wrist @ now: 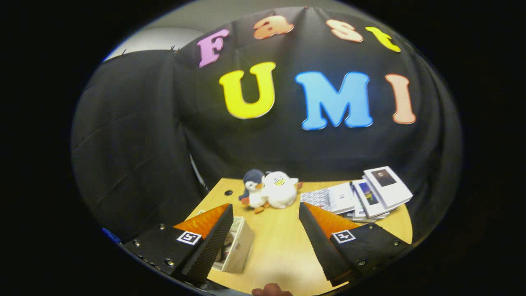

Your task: Open the storage box then place both shoes into the box .Put the left shoe in first, then the right shoe, with the right side of both shoes facing outward in a uniform manner.

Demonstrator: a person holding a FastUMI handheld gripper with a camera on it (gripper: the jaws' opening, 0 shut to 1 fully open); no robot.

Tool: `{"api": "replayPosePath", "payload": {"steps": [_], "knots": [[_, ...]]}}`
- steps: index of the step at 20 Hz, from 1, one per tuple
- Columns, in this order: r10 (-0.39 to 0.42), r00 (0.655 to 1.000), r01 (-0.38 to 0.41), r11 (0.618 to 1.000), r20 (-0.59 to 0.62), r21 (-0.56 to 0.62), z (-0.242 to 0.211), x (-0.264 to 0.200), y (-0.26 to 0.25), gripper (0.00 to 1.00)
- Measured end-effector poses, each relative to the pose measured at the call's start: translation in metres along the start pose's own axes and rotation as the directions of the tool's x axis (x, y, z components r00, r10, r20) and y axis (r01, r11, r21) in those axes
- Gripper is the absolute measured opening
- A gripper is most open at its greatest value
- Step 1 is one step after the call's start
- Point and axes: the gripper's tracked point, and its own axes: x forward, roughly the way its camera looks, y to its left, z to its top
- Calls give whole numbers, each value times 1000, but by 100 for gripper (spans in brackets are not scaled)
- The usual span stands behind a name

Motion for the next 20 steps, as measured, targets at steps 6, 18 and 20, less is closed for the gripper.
{"api": "replayPosePath", "payload": {"steps": [6, 18, 20], "knots": [[-196, 942, 209, 978, 273, -18, 85, -78, -76, 99], [-256, 899, 269, 963, 355, 12, 112, -127, -106, 99], [-254, 902, 267, 964, 351, 11, 111, -127, -107, 99]]}}
